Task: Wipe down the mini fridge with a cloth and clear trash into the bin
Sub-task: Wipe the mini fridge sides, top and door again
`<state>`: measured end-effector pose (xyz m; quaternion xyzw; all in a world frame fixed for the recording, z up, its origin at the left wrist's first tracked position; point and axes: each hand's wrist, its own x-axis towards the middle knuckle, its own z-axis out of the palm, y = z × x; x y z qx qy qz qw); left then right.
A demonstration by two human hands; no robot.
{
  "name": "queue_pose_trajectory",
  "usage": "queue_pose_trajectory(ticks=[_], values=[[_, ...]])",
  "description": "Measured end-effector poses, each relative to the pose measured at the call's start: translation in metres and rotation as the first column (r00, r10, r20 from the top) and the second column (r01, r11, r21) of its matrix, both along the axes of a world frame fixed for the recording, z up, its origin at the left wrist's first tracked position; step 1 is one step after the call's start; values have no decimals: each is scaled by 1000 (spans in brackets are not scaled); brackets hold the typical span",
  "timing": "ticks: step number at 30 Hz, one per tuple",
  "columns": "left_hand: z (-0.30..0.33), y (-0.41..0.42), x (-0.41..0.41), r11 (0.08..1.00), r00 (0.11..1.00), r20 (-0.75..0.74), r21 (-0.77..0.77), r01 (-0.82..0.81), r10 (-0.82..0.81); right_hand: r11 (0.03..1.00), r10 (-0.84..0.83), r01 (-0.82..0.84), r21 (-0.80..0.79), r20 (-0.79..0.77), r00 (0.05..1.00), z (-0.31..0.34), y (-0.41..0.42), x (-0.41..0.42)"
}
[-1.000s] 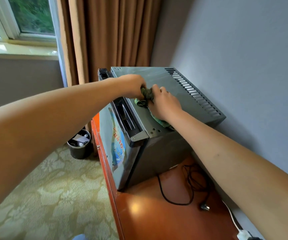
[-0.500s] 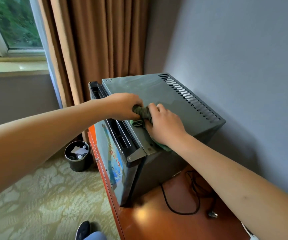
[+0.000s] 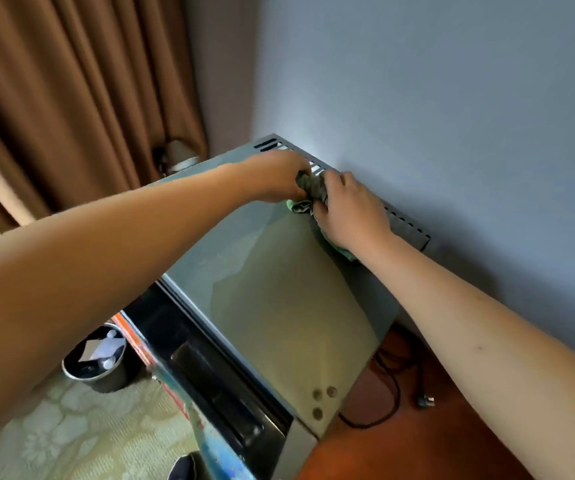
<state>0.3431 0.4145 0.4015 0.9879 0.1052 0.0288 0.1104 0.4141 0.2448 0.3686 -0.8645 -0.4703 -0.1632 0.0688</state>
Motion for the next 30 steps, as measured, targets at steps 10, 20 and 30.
queue_pose_trajectory(ticks=[10,20,30], values=[[9,14,25,997,997,-7,-4,76,-76,975,-220,220,-7,-74,973,7,22,4],[3,-19,-56,1000,1000,23,17,16,-17,990,-141,140,-22,-99,985,9,-12,-69],[-2,-65,-171,992,995,42,78,-96,93,1000,25,-26,-3,-77,997,7,-57,-167]])
